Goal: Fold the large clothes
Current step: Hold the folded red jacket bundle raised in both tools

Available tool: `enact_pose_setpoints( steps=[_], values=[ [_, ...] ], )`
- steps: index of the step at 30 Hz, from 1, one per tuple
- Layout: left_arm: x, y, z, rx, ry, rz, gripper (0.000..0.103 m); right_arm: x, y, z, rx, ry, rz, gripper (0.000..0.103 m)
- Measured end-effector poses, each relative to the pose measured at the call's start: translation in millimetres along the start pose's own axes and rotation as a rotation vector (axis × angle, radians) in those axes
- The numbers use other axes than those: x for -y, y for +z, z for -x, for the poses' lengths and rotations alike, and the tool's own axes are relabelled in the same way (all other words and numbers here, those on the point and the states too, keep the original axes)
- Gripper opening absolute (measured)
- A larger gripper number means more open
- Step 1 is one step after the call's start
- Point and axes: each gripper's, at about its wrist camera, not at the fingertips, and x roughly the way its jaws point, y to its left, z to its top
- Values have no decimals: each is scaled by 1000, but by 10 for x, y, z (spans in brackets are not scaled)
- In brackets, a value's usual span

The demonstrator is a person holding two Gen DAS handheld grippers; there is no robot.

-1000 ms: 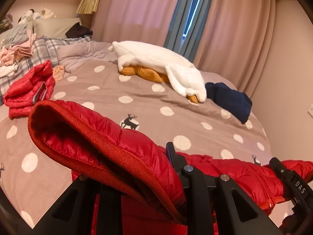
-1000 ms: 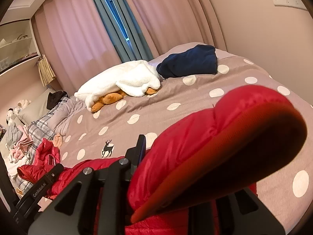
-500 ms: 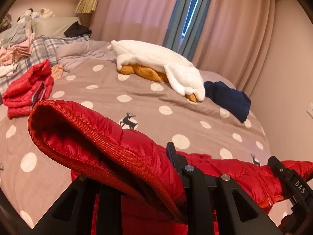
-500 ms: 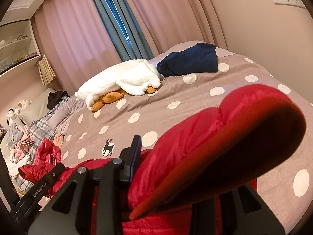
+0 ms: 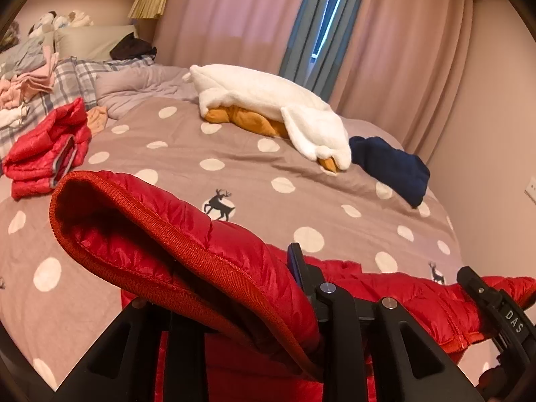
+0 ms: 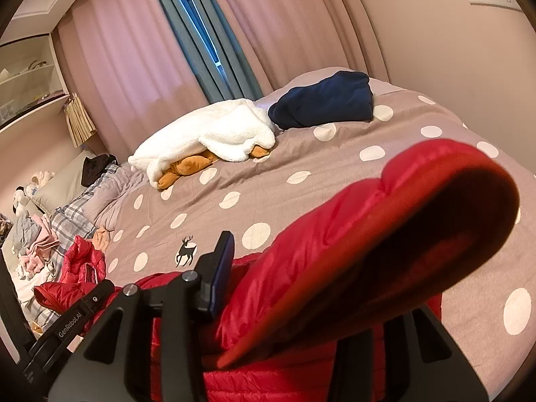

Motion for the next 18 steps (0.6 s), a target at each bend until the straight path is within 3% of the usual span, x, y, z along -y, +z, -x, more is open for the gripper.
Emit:
enact_pose_setpoints(
  steps=[5, 18],
  values=[
    [-59, -3, 27, 6, -35, 27, 45, 1, -22, -4, -5, -3, 0, 44],
    [-86, 9, 14, 4, -40, 29, 45, -6, -45, -15, -7, -6, 1, 46]
  ],
)
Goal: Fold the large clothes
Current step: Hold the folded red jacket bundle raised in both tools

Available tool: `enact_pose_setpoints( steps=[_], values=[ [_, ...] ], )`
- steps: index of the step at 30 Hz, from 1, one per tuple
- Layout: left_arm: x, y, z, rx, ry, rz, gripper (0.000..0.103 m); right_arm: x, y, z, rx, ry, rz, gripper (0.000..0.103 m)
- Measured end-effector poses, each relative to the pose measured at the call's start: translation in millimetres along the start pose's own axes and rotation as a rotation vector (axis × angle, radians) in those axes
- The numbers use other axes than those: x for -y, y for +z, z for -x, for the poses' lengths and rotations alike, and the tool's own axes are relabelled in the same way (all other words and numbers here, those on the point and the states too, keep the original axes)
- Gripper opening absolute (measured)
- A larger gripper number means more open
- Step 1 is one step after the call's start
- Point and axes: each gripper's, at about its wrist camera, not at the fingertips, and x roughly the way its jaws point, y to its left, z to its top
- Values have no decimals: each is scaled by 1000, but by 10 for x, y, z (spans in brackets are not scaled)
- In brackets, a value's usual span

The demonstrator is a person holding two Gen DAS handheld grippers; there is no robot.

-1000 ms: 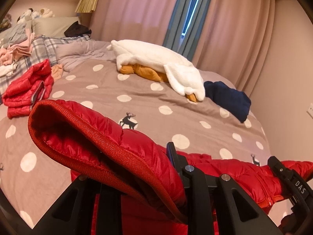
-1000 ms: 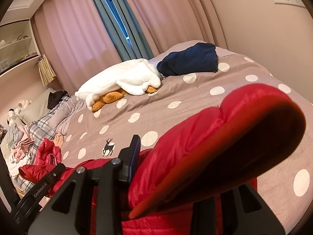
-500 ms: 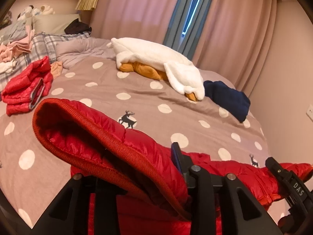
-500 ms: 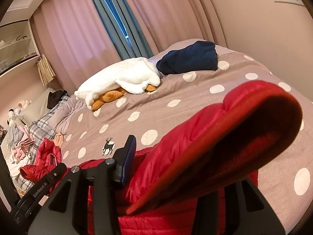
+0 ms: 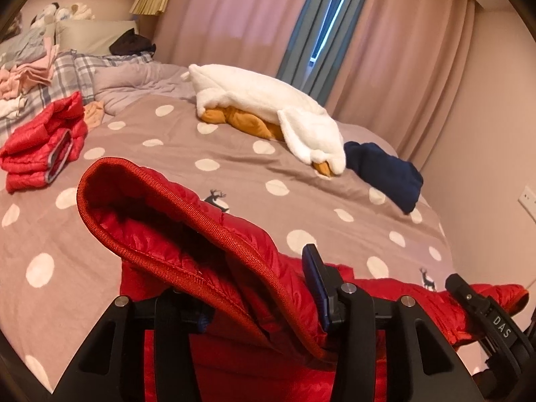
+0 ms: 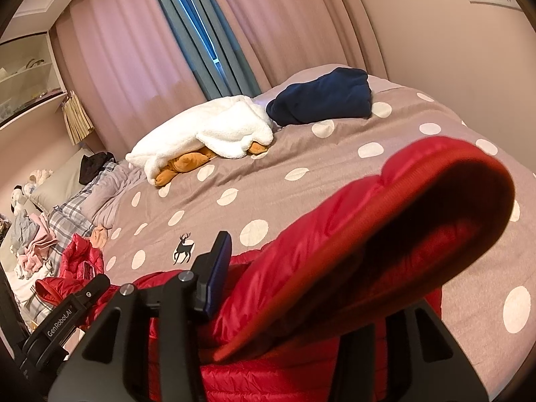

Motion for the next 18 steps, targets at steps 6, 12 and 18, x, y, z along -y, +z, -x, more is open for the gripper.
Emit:
enact_pose_setpoints(
  steps=[6, 12, 18],
  values=[
    [-9, -4, -5, -4, -1, 0, 45, -37, -17, 0, 2, -16, 20, 49],
    [-17, -3, -16, -9, -6, 6, 46, -49, -7, -4, 3, -25, 30, 50],
    [-23, -5, -8, -3, -18, 11, 53, -50, 7, -19, -5, -29, 32, 52]
  ],
)
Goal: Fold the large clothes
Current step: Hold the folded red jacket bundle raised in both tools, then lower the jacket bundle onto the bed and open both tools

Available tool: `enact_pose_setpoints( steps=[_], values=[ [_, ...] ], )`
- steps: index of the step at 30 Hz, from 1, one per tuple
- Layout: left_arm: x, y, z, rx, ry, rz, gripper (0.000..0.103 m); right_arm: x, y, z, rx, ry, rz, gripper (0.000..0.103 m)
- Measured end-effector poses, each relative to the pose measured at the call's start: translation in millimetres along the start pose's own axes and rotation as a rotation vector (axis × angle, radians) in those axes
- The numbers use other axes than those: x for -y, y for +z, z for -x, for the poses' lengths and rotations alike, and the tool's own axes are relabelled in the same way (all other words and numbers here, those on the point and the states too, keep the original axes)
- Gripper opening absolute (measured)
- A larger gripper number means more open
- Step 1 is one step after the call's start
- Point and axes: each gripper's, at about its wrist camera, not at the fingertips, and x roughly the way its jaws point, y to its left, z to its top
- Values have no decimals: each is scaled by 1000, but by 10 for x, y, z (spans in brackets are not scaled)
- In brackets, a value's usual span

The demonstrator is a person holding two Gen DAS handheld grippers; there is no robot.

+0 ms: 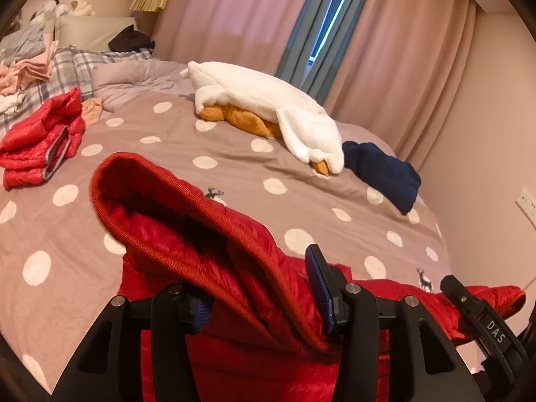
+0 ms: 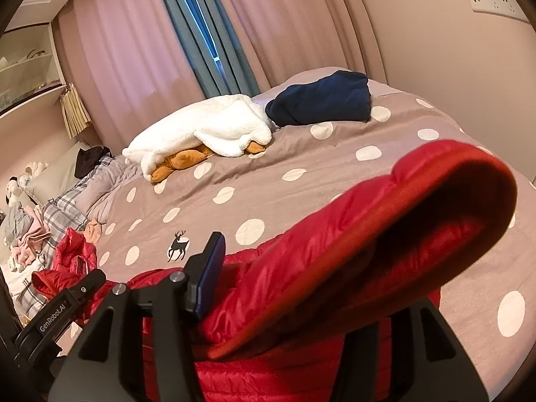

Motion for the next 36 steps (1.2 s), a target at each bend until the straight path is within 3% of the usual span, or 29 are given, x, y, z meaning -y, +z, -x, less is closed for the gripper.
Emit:
enact_pose_setpoints(
  steps=[2, 17, 26, 30, 36],
  values=[
    [-7, -3, 12, 8, -11, 4, 57, -1, 3, -11, -5, -1, 3, 53],
    [-25, 4, 21, 16, -20, 5, 57, -25, -28, -45, -23, -8, 23, 57],
    [-14, 2, 4, 1, -18, 4, 58, -22, -23, -12, -4, -23, 24, 66],
    [0, -1, 4, 3, -20, 1, 61, -13, -3, 20, 16, -33, 23, 78],
    [-7, -11, 3, 0, -38, 0, 65, -10, 10, -6, 10, -32, 22, 79]
  ],
)
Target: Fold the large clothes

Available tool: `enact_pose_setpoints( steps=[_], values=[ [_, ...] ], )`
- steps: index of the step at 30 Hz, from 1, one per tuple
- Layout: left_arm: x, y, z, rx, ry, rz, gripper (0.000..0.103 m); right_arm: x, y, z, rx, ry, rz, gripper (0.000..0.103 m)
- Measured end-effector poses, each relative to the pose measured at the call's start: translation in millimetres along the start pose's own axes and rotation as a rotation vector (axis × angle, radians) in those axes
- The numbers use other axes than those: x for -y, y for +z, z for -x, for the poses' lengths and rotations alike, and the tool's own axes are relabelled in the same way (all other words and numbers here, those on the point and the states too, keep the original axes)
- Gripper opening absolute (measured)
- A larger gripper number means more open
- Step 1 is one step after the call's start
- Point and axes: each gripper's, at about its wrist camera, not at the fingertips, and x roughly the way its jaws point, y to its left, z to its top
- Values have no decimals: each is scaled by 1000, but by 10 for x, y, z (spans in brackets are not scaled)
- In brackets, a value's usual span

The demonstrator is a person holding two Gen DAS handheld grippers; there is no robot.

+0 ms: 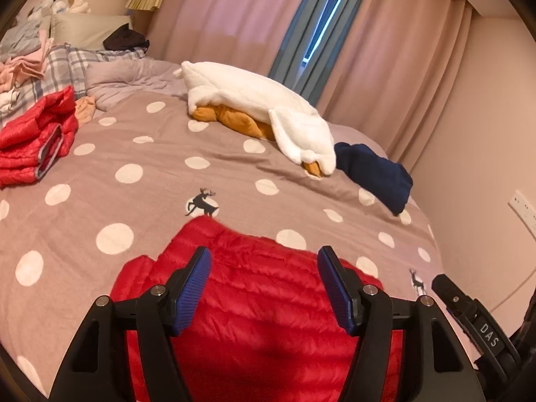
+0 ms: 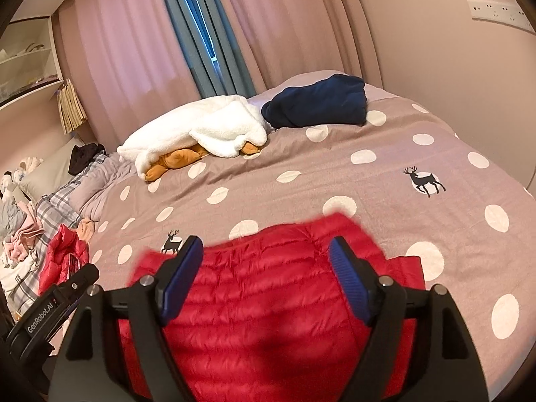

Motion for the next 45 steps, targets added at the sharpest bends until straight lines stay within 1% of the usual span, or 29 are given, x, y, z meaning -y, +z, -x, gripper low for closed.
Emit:
enact_pose_setpoints(
  steps=[7, 11, 16, 18, 21, 22, 25, 32, 39, 41, 43, 45],
  values=[
    [6, -24, -35, -1, 19, -12, 65, -1, -12, -8, -2, -4, 4, 79],
    [5, -39, -101, 8, 49, -27, 65, -9, -25, -40, -7, -12, 11, 79],
    [-26, -82, -253, -25, 60, -30, 65, -25, -44, -126, -15, -34, 26, 79],
    [-28, -98, -286, -21, 69, -37, 65, -38, -55, -155, -14, -46, 38, 79],
    [-22, -131, -354, -18, 112, -57, 65, -38, -69, -214, -19, -60, 47, 79],
    [-22, -144, -392, -21, 135, -66, 65, -36, -76, -235, -24, -68, 51, 79],
    [-40, -186, -485, -37, 171, -81, 65, -26, -94, -297, -32, -80, 57, 79],
    [-111, -287, -674, -48, 240, -73, 65, 0, -168, -483, -76, -120, 76, 79],
    [-146, -407, -883, -68, 293, -104, 65, 40, -277, -741, -116, -146, 94, 79],
    [-153, -456, -956, -73, 309, -117, 65, 78, -334, -869, -142, -164, 96, 79],
    [-146, -490, -992, -52, 321, -130, 65, 142, -409, -1017, -177, -183, 94, 79],
    [-129, -513, -1021, -37, 333, -142, 65, 203, -483, -1140, -188, -189, 90, 80]
  ],
)
